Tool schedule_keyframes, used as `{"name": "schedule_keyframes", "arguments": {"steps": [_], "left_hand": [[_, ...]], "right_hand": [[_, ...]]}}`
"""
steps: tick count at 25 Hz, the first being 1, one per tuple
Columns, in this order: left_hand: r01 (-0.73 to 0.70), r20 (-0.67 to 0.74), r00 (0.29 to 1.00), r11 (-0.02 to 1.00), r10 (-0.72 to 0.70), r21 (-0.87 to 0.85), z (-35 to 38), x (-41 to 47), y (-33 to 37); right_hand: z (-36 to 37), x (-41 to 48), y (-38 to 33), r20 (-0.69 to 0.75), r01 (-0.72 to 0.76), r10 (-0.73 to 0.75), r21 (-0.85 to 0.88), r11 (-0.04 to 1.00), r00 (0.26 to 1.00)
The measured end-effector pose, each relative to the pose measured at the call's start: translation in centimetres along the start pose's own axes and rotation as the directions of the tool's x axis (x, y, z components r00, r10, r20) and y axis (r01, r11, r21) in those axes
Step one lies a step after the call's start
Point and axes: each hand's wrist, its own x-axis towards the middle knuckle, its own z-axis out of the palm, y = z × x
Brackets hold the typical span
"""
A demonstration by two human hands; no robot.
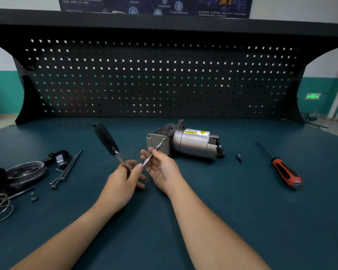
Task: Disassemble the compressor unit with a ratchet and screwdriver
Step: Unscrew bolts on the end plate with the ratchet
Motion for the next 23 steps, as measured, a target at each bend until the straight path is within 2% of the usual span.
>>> {"name": "schedule_keyframes", "arguments": {"steps": [1,2,3,4,5,6,7,9,10,12,13,16,18,19,20,21,22,23], "left_hand": [[-0.106,0.024,0.994,0.967,0.103,0.231,-0.3,-0.2,0.0],[-0.231,0.077,0.972,0.853,0.221,0.468,-0.5,-0.3,0.0],[-0.334,0.151,0.938,0.695,0.312,0.637,-0.5,-0.4,-0.1],[-0.388,0.211,0.911,0.564,0.354,0.729,-0.6,-0.5,-0.1],[-0.393,0.230,0.907,0.513,0.353,0.763,-0.5,-0.5,0.0],[-0.387,0.231,0.914,0.547,0.334,0.742,-0.5,-0.5,0.1],[-0.375,0.207,0.924,0.651,0.322,0.660,-0.5,-0.5,0.2],[-0.271,0.100,0.963,0.892,0.251,0.363,-0.2,-0.3,-0.2],[-0.159,0.055,0.987,0.965,0.151,0.207,-0.1,-0.1,-0.1],[0.022,0.031,0.999,0.997,-0.019,-0.080,0.1,0.5,-0.3],[0.062,0.034,0.998,0.985,-0.057,-0.159,0.2,0.6,-0.4],[0.083,0.038,0.996,0.980,-0.078,-0.181,0.2,0.7,-0.5],[0.025,0.044,0.999,0.999,-0.024,-0.026,-0.1,0.4,-0.5],[-0.062,0.063,0.997,0.984,0.052,0.166,-0.3,0.2,-0.4],[-0.177,0.105,0.983,0.904,0.148,0.389,-0.6,0.2,-0.4],[-0.300,0.165,0.954,0.759,0.252,0.578,-0.8,0.2,-0.5],[-0.386,0.226,0.919,0.610,0.325,0.692,-0.9,0.0,-0.6],[-0.418,0.259,0.901,0.530,0.349,0.738,-0.9,-0.1,-0.5]], "right_hand": [[0.0,0.1,0.0,-0.006,0.010,-0.010,0.007,1.000,1.000],[0.1,0.1,0.1,-0.011,0.019,-0.019,0.017,1.000,1.000],[0.2,0.1,0.2,-0.014,0.027,-0.026,0.016,1.000,1.000],[0.3,0.1,0.3,-0.019,0.031,-0.031,0.003,1.000,0.999],[0.3,0.1,0.3,-0.022,0.035,-0.035,-0.011,0.999,0.999],[0.3,0.1,0.4,-0.019,0.039,-0.039,-0.012,0.999,0.999],[0.3,0.1,0.3,-0.012,0.040,-0.040,0.006,0.999,0.999],[0.2,0.0,0.1,-0.007,0.025,-0.025,0.031,0.999,1.000],[0.2,0.0,0.0,-0.013,0.012,-0.012,0.022,1.000,1.000],[0.1,-0.1,0.0,-0.019,-0.014,0.015,0.009,1.000,1.000],[0.1,-0.1,-0.1,-0.018,-0.022,0.022,0.012,1.000,1.000],[0.2,-0.2,-0.2,-0.026,-0.029,0.030,0.012,0.999,0.999],[0.2,-0.1,-0.1,-0.026,-0.017,0.018,0.010,1.000,1.000],[0.2,-0.1,-0.1,-0.021,-0.010,0.011,0.015,1.000,1.000],[0.2,-0.1,0.0,-0.014,-0.005,0.005,0.024,1.000,1.000],[0.2,-0.1,0.0,-0.009,0.001,-0.001,0.033,0.999,1.000],[0.3,-0.1,0.1,-0.013,0.008,-0.008,0.034,0.999,1.000],[0.4,-0.1,0.1,-0.025,0.017,-0.016,0.027,0.999,1.000]]}}
